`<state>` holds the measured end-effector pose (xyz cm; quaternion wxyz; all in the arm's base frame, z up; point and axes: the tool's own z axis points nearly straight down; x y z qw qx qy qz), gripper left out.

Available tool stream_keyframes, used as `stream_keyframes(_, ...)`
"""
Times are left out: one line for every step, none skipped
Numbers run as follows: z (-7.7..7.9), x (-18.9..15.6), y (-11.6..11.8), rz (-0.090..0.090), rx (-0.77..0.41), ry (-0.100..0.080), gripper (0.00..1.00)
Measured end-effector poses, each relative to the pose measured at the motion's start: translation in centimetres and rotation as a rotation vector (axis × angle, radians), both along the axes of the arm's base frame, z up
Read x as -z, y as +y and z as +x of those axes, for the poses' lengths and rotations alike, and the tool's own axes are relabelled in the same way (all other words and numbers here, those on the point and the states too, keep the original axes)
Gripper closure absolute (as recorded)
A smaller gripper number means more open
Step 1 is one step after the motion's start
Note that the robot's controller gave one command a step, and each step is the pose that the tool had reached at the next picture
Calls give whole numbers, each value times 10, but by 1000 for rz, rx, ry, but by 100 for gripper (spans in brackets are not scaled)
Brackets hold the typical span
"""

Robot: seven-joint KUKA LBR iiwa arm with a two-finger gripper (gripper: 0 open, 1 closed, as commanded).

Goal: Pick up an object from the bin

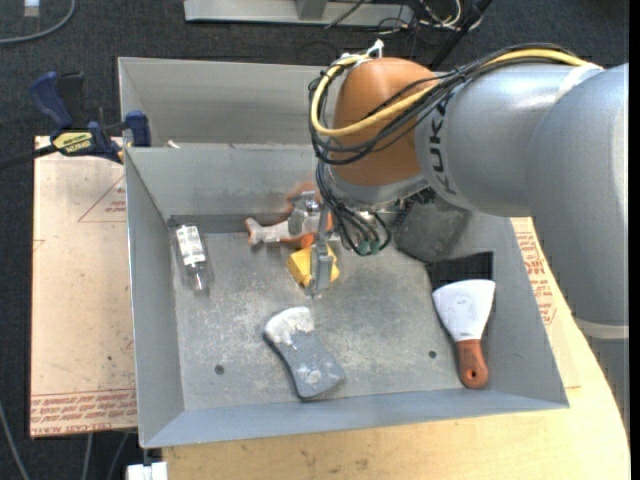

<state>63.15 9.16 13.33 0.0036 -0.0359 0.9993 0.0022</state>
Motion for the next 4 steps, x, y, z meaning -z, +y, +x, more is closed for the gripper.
stream_keyframes(-11, 48, -19, -2, -39, -12, 0)
stream_keyframes(5, 60, -52, 0, -203, -10, 100)
stream_keyframes(5, 60, -52, 0, -203, -10, 100)
stream_keyframes(9, -75, -46, 0, -214, -15, 100)
